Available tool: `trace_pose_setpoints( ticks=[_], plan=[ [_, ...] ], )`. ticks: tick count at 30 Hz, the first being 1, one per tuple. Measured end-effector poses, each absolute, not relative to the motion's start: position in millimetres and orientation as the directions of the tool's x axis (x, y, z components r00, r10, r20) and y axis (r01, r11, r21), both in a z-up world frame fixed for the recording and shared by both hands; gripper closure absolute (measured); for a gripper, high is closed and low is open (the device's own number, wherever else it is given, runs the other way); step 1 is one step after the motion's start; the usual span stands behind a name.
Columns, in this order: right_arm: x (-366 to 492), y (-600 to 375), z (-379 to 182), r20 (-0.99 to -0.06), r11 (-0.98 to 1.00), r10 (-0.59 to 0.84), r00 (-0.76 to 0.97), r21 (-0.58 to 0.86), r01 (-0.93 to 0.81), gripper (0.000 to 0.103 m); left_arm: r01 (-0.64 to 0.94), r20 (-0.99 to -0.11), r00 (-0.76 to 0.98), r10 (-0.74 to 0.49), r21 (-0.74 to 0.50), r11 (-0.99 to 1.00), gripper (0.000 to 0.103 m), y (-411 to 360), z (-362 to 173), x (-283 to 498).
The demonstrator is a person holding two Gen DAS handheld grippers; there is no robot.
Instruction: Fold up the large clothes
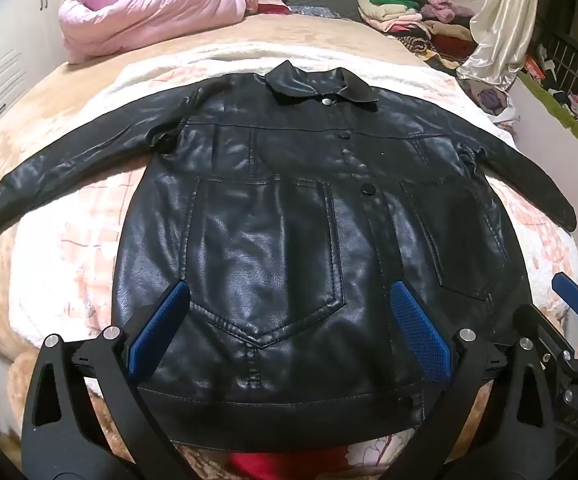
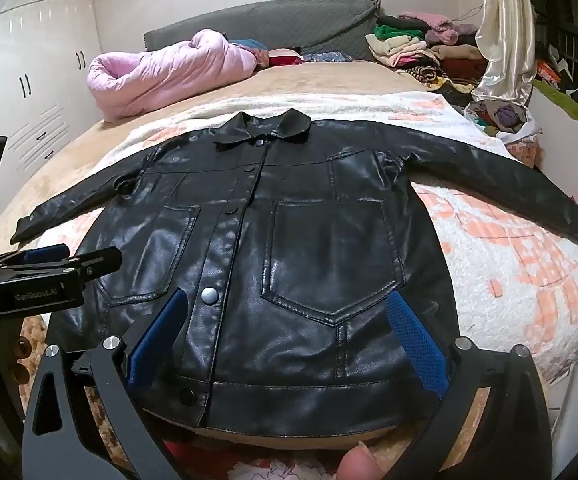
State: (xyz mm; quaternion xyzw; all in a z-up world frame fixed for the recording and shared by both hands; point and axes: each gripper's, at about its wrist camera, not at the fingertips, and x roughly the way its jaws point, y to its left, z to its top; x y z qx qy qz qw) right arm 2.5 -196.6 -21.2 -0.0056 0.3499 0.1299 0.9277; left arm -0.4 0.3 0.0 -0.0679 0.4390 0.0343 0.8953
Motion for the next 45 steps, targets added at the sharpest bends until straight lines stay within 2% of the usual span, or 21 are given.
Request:
trace_pose_setpoints(
  ticks=[45],
  plan=[
    [5, -195, -24, -0.657, 0.967, 0.231, 0.718, 0.074, -0.244, 0.004, -0.100, -0.788, 0.615, -0.018, -0.100, 0.990, 0.009, -3, 2, 1]
  ],
)
